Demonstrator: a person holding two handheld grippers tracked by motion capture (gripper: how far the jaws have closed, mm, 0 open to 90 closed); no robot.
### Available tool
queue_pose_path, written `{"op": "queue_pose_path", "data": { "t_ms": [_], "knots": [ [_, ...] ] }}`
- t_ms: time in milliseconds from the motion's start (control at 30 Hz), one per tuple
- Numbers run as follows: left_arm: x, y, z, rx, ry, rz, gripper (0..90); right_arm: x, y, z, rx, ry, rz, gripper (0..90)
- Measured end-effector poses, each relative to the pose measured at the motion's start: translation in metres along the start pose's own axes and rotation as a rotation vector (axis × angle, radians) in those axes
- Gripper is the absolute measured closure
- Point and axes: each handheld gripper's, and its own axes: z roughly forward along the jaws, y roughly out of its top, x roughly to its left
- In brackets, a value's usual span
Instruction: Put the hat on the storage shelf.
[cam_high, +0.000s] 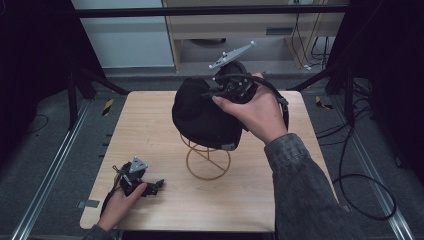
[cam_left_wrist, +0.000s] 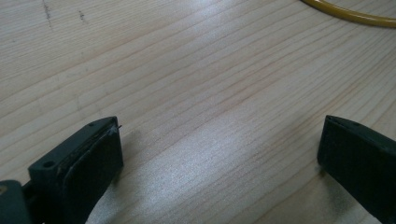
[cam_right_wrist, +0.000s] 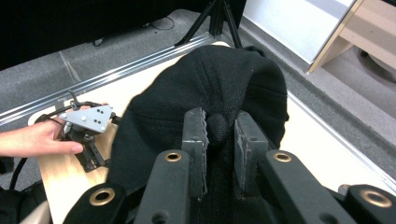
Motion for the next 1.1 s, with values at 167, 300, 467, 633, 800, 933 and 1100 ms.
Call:
{"op": "queue_pose_path", "data": {
  "t_ms": [167,300,467,633,800,933,1100],
  "knots": [
    [0.0,0.0,0.0,0.0,-0.001,0.001,0.0,0.0,0.002,0.005,0.003,0.006,0.006,77.6],
    [0.0,0.0,0.0,0.0,-0.001,0.001,0.0,0.0,0.003,0.01,0.025,0.005,0.003,77.6],
    [0.0,0.0,0.0,-0.001,-0.001,0.002,0.0,0.002,0.004,0.014,0.039,0.005,-0.003,77.6],
    [0.0,0.0,0.0,-0.001,-0.001,0.002,0.0,0.003,0.003,0.016,0.053,0.0,-0.007,77.6],
    [0.0,0.0,0.0,0.0,-0.001,0.002,0.0,0.003,0.002,0.02,0.067,-0.002,-0.015,77.5],
    [0.0,0.0,0.0,0.0,-0.001,0.002,0.0,0.003,0.001,0.023,0.073,0.002,-0.013,77.5],
    [0.0,0.0,0.0,0.0,-0.001,0.002,0.0,0.003,-0.001,0.026,0.078,0.009,-0.008,77.4]
  ]
}}
